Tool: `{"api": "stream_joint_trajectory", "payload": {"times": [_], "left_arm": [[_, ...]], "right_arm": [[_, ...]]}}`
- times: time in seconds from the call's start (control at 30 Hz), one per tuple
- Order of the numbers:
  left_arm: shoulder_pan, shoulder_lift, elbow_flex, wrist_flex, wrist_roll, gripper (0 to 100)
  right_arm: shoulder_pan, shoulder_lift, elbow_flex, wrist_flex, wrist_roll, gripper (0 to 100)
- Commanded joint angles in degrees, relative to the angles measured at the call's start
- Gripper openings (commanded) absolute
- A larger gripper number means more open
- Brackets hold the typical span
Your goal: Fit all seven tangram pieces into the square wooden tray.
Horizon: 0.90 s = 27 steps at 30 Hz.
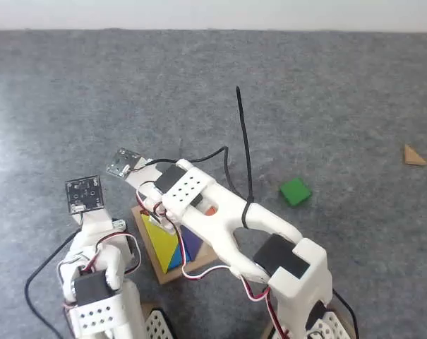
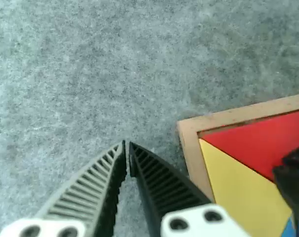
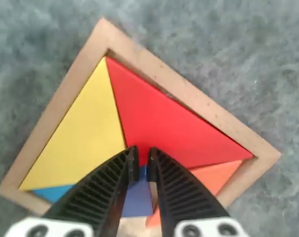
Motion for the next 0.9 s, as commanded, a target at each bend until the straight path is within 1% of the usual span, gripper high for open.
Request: {"api": "stream_joint_trajectory", "payload": {"times": [0.0, 0.1, 0.27, 0.37, 0.6, 0.87], "left_arm": [[-0.18, -1.05, -0.4, 0.44, -0.35, 1], [-0.18, -1.05, -0.4, 0.44, -0.35, 1], [-0.18, -1.05, -0.4, 0.44, -0.35, 1], [-0.18, -1.05, -0.4, 0.44, -0.35, 1], [-0.18, -1.05, -0.4, 0.44, -0.35, 1], [-0.18, -1.05, -0.4, 0.44, -0.35, 1]], "right_arm": [[-0.4, -6.02, -1.93, 4.09, 2.99, 4.7], [-0.31, -7.52, -1.93, 8.48, 5.27, 4.5], [-0.04, -9.01, -1.76, 15.08, 6.51, 4.4], [0.92, -9.36, -1.67, 17.27, 6.59, 4.3], [4.18, -9.54, -1.67, 18.77, 6.59, 4.3], [4.35, -12.62, -0.97, 18.95, 6.33, 4.3]]}}
